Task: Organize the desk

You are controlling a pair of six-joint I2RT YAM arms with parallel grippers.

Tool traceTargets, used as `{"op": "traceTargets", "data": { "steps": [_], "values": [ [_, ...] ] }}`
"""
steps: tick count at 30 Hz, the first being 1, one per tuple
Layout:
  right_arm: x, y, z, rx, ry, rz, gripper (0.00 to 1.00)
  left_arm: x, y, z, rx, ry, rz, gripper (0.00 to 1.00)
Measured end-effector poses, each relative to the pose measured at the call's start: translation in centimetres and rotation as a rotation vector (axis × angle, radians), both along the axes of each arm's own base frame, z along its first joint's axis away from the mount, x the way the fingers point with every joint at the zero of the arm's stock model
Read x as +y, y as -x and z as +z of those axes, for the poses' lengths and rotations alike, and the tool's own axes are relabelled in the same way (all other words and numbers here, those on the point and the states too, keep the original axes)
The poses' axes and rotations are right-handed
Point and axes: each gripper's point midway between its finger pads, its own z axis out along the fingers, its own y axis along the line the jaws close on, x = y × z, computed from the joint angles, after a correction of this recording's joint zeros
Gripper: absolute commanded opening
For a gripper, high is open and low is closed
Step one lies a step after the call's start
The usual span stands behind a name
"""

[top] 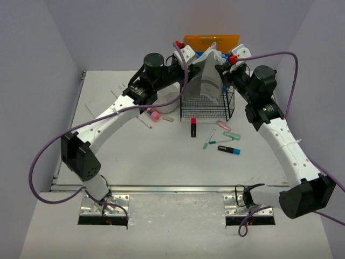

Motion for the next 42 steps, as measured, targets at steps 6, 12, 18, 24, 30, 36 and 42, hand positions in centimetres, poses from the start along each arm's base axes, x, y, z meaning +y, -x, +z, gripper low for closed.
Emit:
{"op": "traceTargets", "data": {
  "steps": [6, 12, 18, 24, 30, 36, 42],
  "values": [
    [-2.8, -2.9, 0.0, -0.069, -0.002, -0.015, 0.00, -2.0, -2.9, 0.1, -0.060, 0.009, 0.026, 0.00],
    [-4.2, -5.4, -2.1, -0.072, -0.016, 0.011, 0.00, -3.0, -5.4, -2.0, -0.086, -0.013, 0.053, 0.00],
    [-4.9, -6.7, -3.6, -0.072, -0.024, 0.031, 0.00, -3.5, -7.1, -3.5, -0.107, -0.023, 0.076, 0.00],
    [-5.4, -7.4, -3.9, -0.118, -0.017, 0.041, 0.00, -3.7, -8.0, -3.5, -0.145, -0.024, 0.087, 0.00],
    [-5.4, -8.0, -4.7, -0.133, -0.001, 0.066, 0.00, -3.6, -8.7, -4.2, -0.156, -0.040, 0.091, 0.00],
    [-5.3, -8.0, -5.1, -0.165, 0.049, 0.097, 0.00, -3.2, -9.2, -4.4, -0.154, -0.044, 0.093, 0.00],
    [-5.4, -7.5, -6.6, -0.163, 0.092, 0.136, 0.00, -2.4, -9.7, -5.5, -0.128, -0.052, 0.077, 0.01]
  ]
}}
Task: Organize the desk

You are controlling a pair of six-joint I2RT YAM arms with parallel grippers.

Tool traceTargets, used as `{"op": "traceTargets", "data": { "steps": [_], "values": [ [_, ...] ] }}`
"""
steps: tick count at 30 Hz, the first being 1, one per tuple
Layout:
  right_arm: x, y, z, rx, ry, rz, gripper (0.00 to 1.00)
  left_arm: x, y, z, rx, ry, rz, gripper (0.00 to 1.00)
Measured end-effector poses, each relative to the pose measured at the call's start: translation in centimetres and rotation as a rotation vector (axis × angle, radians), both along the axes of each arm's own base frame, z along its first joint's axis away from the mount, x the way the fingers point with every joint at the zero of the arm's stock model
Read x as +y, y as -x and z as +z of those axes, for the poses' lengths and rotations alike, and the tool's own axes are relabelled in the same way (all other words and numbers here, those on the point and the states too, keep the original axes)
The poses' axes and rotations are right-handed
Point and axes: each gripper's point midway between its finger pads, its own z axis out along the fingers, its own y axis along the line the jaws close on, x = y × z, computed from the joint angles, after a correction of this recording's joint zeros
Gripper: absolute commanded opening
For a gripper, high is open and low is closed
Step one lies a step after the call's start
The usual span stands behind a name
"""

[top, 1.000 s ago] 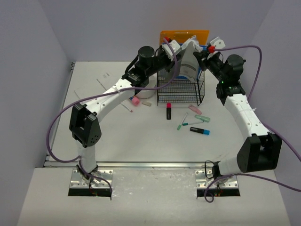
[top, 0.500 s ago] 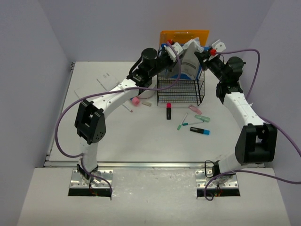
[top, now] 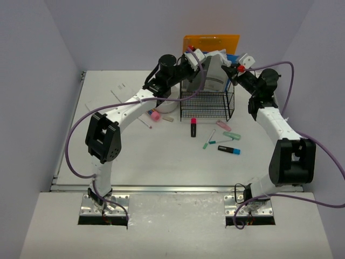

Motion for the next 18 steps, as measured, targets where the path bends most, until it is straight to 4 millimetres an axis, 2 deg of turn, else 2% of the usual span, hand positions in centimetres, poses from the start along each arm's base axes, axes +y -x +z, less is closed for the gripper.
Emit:
{"op": "traceTargets", "data": {
  "steps": [2, 4, 6, 7, 12, 14, 18],
  "values": [
    [0.1, 0.2, -0.9, 0.006, 0.019, 0.014, 0.01, 0.1, 0.0, -0.8, 0.022, -0.005, -0.004, 0.04],
    [0.1, 0.3, -1.4, 0.005, 0.034, 0.021, 0.04, 0.2, 0.0, -1.3, 0.038, -0.006, -0.008, 0.22],
    [0.1, 0.2, -1.7, 0.001, 0.046, 0.028, 0.10, 0.3, -0.2, -1.6, 0.047, -0.006, -0.005, 0.33],
    [0.2, 0.1, -2.1, 0.006, 0.051, 0.032, 0.16, 0.4, -0.4, -1.8, 0.048, -0.005, 0.002, 0.37],
    [-0.2, -1.5, -5.3, 0.087, 0.067, 0.021, 0.65, 1.8, -2.0, -2.5, 0.056, 0.002, 0.054, 0.44],
    [-0.6, -2.9, -6.1, 0.119, 0.068, -0.004, 0.75, 2.2, -2.7, -2.8, 0.064, 0.010, 0.072, 0.45],
    [-1.6, -5.1, -5.3, 0.166, 0.038, -0.070, 0.90, 3.1, -4.5, -2.7, 0.083, 0.036, 0.106, 0.49]
  ]
}}
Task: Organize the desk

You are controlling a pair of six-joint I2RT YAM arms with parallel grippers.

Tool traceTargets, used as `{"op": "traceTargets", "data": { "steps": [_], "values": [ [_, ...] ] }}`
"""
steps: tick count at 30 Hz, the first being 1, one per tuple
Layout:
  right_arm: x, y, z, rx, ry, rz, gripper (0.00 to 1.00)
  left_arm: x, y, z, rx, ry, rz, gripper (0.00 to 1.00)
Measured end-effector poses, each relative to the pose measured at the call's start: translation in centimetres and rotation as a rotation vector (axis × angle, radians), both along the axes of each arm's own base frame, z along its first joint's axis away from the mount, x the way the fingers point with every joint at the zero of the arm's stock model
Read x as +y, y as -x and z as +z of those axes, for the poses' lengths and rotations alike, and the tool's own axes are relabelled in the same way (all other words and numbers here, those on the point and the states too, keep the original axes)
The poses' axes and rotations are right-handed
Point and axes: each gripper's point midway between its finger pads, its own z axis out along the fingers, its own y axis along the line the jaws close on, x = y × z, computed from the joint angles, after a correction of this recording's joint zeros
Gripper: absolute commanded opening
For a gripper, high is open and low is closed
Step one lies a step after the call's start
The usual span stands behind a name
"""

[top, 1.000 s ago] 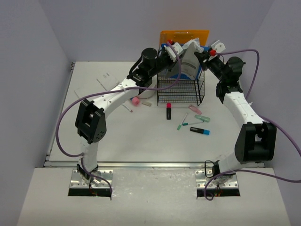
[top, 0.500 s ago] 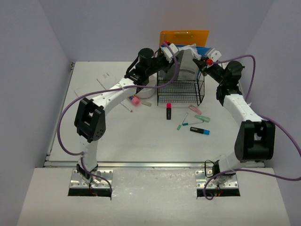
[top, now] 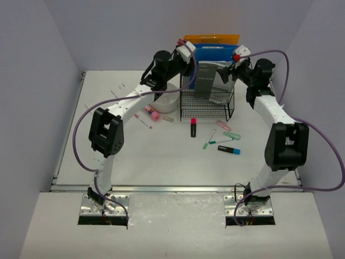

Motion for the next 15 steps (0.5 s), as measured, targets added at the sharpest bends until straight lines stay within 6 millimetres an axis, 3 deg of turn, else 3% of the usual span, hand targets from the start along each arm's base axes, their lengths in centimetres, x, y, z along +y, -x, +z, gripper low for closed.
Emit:
{"op": "traceTargets", "data": {
  "steps": [4, 9, 13, 15],
  "values": [
    [-0.9, -1.0, 2.4, 0.000, -0.040, -0.063, 0.94, 1.8, -1.5, 1.3, 0.018, 0.047, 0.049, 0.52],
    [-1.9, -1.2, 4.7, 0.004, -0.083, -0.129, 0.96, 5.8, -2.6, 3.4, 0.044, 0.129, 0.151, 0.64],
    [-2.0, 0.2, 6.5, 0.010, -0.100, -0.142, 0.97, 11.8, -2.2, 4.2, 0.119, 0.174, 0.258, 0.75],
    [-1.9, 1.4, 8.1, 0.000, -0.109, -0.135, 0.97, 16.3, -1.9, 4.8, 0.174, 0.211, 0.331, 0.76]
  ]
}}
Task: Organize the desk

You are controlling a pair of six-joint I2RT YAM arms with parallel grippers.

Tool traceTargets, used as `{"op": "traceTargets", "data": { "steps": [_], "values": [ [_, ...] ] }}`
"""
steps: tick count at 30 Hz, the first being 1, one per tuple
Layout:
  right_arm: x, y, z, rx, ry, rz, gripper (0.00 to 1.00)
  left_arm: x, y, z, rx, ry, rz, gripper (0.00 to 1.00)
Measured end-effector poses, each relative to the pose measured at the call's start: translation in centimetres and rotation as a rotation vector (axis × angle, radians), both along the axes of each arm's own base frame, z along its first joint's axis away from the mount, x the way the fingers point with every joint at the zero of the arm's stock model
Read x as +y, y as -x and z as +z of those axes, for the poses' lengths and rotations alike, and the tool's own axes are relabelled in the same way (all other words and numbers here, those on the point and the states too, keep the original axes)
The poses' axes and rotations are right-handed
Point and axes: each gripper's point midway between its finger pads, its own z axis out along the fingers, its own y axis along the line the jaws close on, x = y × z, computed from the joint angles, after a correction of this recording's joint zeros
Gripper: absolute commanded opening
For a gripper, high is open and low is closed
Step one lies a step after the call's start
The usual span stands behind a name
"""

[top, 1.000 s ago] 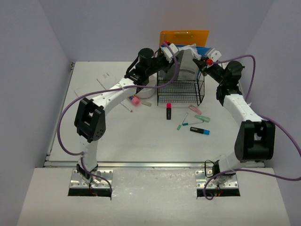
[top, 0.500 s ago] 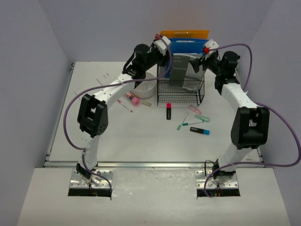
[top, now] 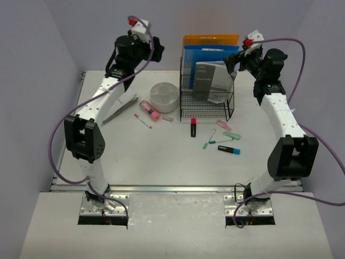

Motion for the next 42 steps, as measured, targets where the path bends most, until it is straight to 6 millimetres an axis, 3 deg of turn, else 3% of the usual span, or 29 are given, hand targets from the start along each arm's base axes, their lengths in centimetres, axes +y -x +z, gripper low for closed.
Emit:
{"op": "traceTargets", "data": {
  "steps": [3, 6, 9, 12, 15, 17, 20, 24, 33, 42],
  "values": [
    [0.5, 2.0, 2.8, -0.018, -0.016, 0.023, 0.97, 7.9, 0.3, 0.3, 0.078, 0.047, 0.123, 0.76],
    [1.2, 4.2, 5.8, -0.039, -0.036, 0.062, 0.96, 15.9, 0.7, -1.6, 0.180, 0.082, 0.255, 0.72],
    [2.0, 6.5, 7.2, -0.032, -0.068, 0.103, 0.95, 22.2, 2.0, -6.7, 0.330, 0.133, 0.371, 0.68],
    [2.6, 8.3, 7.6, -0.010, -0.100, 0.137, 0.93, 25.9, 4.7, -14.1, 0.536, 0.199, 0.453, 0.65],
    [3.1, 9.3, 5.9, 0.068, -0.143, 0.158, 0.91, 26.2, 7.6, -20.1, 0.697, 0.211, 0.457, 0.62],
    [3.4, 9.6, 4.1, 0.141, -0.174, 0.164, 0.90, 25.7, 8.9, -22.3, 0.763, 0.180, 0.432, 0.60],
    [3.8, 10.1, 1.1, 0.267, -0.230, 0.167, 0.90, 25.0, 9.1, -23.2, 0.766, 0.078, 0.372, 0.59],
    [4.3, 10.9, -1.0, 0.380, -0.295, 0.178, 0.89, 24.1, 9.1, -24.4, 0.734, -0.093, 0.283, 0.60],
    [5.3, 11.8, -1.8, 0.472, -0.370, 0.206, 0.89, 21.5, 10.0, -30.5, 0.800, -0.331, 0.104, 0.67],
    [5.7, 12.3, -2.1, 0.521, -0.413, 0.211, 0.89, 20.7, 10.4, -35.0, 0.870, -0.437, 0.029, 0.63]
  ]
}}
